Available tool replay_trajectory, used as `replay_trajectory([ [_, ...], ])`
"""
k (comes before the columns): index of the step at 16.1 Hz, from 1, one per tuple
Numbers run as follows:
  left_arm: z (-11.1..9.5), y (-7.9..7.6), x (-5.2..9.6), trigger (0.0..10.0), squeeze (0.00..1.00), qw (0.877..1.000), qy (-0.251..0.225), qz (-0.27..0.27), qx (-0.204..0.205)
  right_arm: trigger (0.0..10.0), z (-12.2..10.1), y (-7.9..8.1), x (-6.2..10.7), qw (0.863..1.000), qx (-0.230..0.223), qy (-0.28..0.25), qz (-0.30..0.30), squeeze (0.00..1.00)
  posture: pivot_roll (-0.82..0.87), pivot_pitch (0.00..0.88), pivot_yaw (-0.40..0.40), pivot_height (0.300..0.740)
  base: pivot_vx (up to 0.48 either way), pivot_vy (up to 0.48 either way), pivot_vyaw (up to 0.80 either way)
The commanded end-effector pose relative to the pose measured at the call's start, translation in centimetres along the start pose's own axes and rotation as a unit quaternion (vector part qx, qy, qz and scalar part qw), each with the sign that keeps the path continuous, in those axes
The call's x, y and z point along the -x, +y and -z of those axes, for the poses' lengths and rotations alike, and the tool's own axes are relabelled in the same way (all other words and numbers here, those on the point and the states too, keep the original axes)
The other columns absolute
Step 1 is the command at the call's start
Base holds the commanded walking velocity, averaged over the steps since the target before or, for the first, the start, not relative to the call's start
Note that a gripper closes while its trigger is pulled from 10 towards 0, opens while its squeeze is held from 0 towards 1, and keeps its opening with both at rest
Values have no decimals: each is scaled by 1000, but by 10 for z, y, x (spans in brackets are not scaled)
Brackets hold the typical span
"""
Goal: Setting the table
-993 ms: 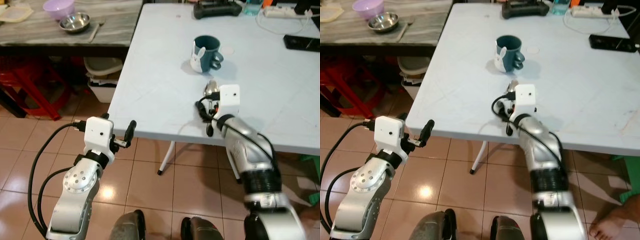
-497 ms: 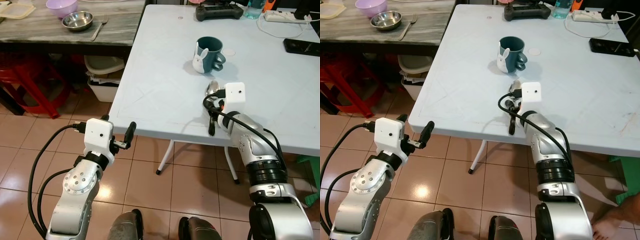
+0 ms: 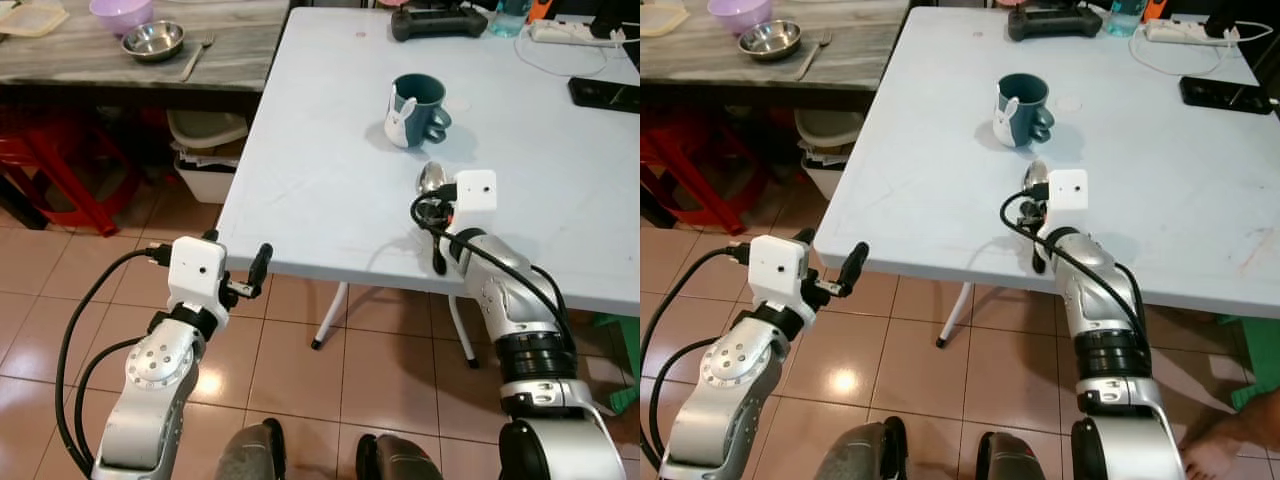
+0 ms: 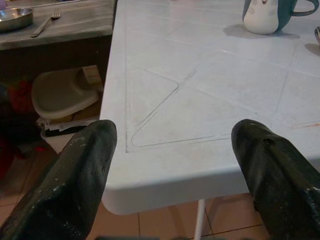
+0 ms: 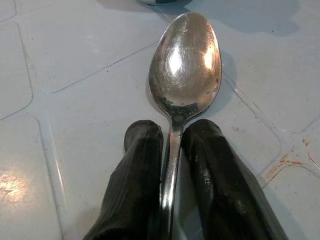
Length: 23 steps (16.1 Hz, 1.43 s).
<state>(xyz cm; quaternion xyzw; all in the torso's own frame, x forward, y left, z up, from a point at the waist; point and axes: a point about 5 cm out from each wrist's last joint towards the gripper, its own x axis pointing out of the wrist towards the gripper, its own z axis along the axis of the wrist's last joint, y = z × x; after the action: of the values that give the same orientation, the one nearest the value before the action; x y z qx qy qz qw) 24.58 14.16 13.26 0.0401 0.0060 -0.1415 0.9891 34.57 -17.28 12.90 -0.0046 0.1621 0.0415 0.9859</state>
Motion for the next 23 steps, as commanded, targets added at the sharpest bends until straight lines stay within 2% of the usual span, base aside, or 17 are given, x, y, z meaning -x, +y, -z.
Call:
replay_trajectory([
  [1, -1, 1, 2, 10000, 0, 1000, 3, 2, -6, 0, 66, -1, 6, 991, -15, 136, 13, 0, 49, 181, 72, 740, 0, 0, 0],
  [6, 0, -1, 1, 10000, 0, 1000, 4, 1, -2, 0, 69, 0, 11, 991, -17, 131, 15, 0, 46, 176, 67, 740, 0, 0, 0],
  [9, 1, -1, -1, 10000, 0, 1000, 5, -5, -1, 0, 65, 1, 17, 993, -35, 108, 18, 0, 42, 171, 64, 740, 0, 0, 0],
  [11, 3, 0, 0, 10000, 0, 1000, 6, -14, 4, 0, 49, 6, 23, 996, -74, 52, 15, 0, 34, 158, 58, 740, 0, 0, 0],
  [12, 4, 1, -1, 10000, 0, 1000, 8, -20, 7, 0, 32, 11, 29, 994, -106, -5, 8, 0, 30, 153, 56, 740, 0, 0, 0],
  [15, 4, 2, -5, 10000, 0, 1000, 5, -30, 3, 0, 9, 16, 47, 986, -142, -92, 6, 0, 19, 133, 53, 740, 0, 86, 0],
  [16, 4, 2, -6, 10000, 0, 999, 4, -32, 1, 0, 6, 15, 50, 985, -137, -104, 8, 0, 16, 132, 53, 740, 0, 439, 0],
  [17, 4, 3, -8, 10000, 0, 999, 3, -35, -1, 706, 5, 15, 53, 984, -137, -113, 10, 0, 12, 131, 54, 740, 0, 480, 0],
  [18, 3, 3, -9, 10000, 0, 999, 0, -35, -4, 10000, 5, 13, 55, 984, -135, -116, 19, 0, 7, 125, 56, 740, 0, 480, 0],
  [23, 4, -2, -13, 10000, 0, 1000, -7, -25, -16, 10000, -1, 7, 57, 984, -111, -138, 36, 0, -2, 106, 58, 740, 0, 465, 0],
])
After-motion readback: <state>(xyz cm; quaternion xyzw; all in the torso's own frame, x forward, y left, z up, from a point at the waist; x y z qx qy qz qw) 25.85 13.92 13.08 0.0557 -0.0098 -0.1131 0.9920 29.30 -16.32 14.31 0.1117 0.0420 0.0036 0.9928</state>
